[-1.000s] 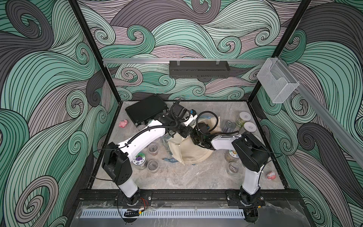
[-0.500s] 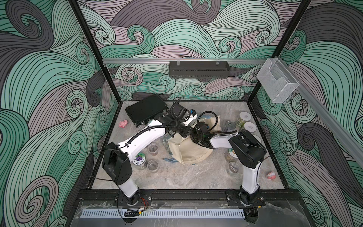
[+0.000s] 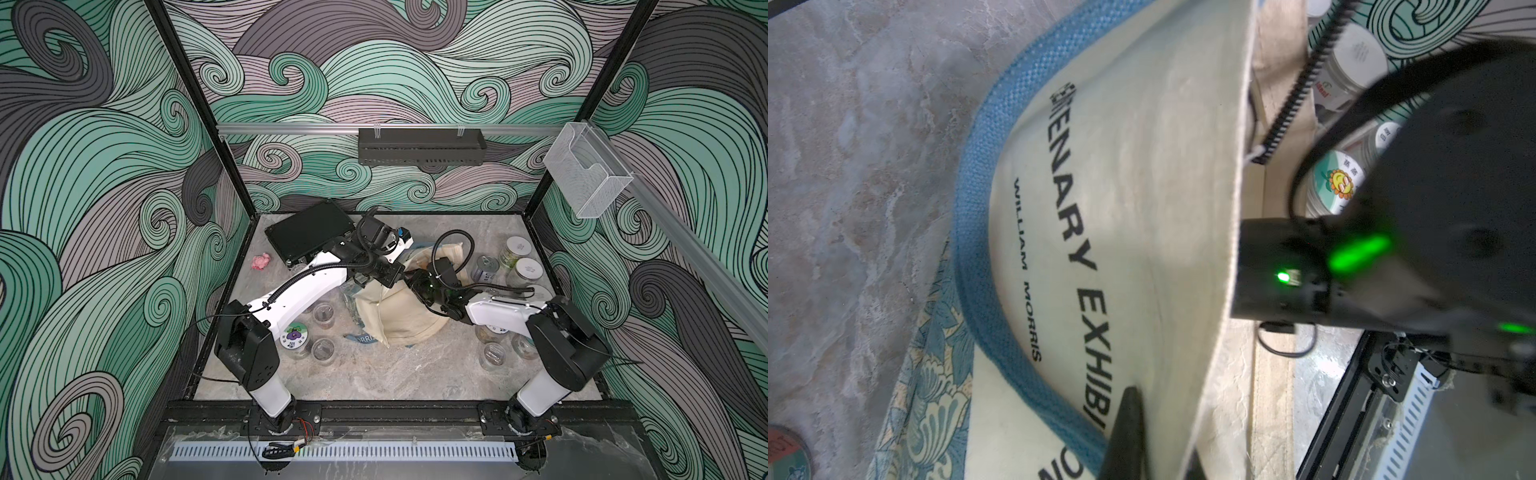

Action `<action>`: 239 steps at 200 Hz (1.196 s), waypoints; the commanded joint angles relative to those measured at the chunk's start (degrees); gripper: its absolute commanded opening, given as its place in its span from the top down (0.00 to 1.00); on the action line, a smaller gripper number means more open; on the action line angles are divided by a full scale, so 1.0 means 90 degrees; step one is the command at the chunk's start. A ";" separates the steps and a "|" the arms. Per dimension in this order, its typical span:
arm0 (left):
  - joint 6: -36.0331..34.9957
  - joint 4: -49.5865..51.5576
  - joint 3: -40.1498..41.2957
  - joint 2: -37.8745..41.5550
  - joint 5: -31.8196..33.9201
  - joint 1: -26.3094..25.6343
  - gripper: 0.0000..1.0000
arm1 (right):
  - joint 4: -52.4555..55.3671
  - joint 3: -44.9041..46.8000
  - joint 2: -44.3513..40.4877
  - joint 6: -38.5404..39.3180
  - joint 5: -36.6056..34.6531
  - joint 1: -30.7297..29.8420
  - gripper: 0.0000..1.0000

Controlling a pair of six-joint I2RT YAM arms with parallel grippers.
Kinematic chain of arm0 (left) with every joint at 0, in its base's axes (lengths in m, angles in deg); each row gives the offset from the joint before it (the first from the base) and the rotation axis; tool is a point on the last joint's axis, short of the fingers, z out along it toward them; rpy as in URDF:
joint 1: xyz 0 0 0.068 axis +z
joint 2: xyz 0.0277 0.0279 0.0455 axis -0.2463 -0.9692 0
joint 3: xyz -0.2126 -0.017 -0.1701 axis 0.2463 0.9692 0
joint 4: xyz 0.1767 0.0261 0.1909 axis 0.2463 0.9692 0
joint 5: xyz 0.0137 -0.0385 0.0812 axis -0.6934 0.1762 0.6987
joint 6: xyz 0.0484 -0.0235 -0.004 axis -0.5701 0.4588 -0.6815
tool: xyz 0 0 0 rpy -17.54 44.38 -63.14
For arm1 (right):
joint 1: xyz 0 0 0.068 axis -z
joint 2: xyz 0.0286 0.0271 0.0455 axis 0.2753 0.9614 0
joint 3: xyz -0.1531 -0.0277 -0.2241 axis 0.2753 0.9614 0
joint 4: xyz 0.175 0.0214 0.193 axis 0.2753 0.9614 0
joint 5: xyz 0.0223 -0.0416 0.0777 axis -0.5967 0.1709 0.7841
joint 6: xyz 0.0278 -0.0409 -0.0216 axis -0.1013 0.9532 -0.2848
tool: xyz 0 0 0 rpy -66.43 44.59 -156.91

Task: Take out the seed jars from the canvas bag
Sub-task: Place the canvas bag at the center of the board.

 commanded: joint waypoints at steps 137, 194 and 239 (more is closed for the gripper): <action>0.1519 -0.1022 -0.0112 0.0262 -0.2219 0.2120 0.02 | 0.3435 -0.0195 -0.4091 0.6165 -0.0029 -0.0408 0.50; 0.1435 0.0041 -0.0196 0.1337 -0.2791 0.1363 0.01 | 0.3722 -0.0356 -0.4233 0.6640 -0.0009 -0.0462 0.49; 0.1087 0.0852 -0.0332 0.1543 -0.2688 0.0597 0.01 | 0.3800 -0.0433 -0.4266 0.6704 0.0288 -0.0634 0.49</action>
